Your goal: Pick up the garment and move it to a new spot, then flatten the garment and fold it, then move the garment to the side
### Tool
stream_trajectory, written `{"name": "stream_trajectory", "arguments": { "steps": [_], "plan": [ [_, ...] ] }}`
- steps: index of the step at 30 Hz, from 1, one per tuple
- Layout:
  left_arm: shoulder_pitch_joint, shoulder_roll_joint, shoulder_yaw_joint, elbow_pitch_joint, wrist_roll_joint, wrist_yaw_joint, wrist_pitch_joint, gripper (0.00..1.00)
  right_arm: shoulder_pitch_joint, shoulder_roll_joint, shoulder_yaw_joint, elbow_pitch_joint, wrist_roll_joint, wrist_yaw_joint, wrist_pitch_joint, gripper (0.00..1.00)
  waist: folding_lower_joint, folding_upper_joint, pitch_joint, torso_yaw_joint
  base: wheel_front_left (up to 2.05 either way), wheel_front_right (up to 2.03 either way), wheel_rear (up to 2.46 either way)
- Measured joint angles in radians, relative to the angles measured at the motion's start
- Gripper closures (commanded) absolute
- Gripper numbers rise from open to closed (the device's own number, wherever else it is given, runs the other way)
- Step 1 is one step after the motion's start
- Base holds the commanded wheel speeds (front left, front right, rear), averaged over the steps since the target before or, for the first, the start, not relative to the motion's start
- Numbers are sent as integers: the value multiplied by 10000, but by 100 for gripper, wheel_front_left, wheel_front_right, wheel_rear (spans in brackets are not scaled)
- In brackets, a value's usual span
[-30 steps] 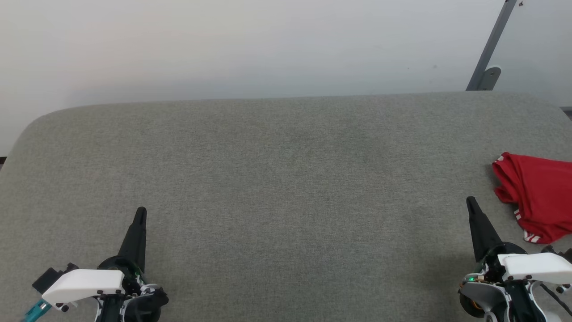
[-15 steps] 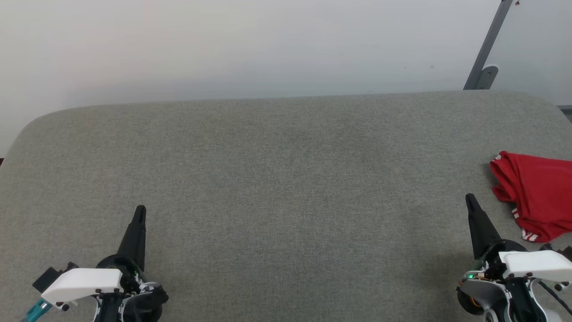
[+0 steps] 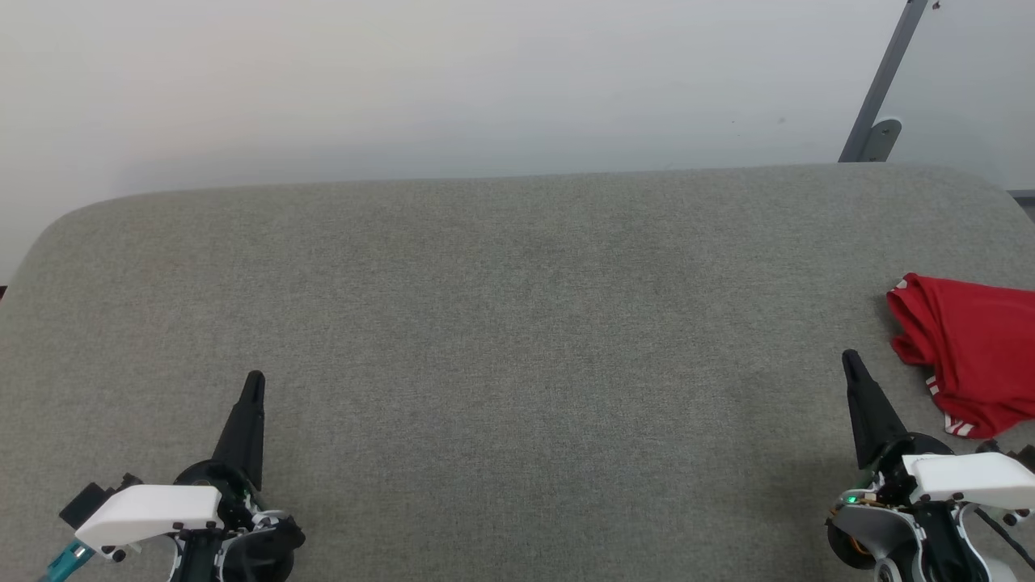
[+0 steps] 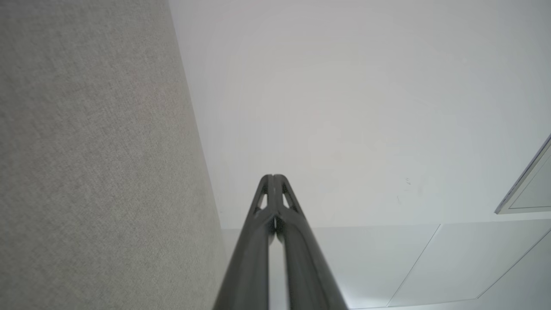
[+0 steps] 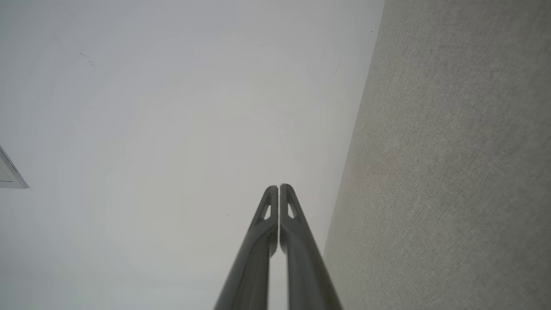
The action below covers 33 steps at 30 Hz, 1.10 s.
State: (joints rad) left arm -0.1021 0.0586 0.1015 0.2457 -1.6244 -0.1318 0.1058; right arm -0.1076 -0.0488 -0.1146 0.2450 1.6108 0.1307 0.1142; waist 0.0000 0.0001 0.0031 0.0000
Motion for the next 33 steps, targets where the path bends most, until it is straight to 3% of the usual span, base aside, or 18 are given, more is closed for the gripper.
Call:
{"name": "stream_trajectory", "arguments": {
  "steps": [33],
  "plan": [
    [-2,-31,48,0,46,0,35,100,0,0,4,0,0,0,0,100,0,0,0,0,0,0,0]
  ]
}}
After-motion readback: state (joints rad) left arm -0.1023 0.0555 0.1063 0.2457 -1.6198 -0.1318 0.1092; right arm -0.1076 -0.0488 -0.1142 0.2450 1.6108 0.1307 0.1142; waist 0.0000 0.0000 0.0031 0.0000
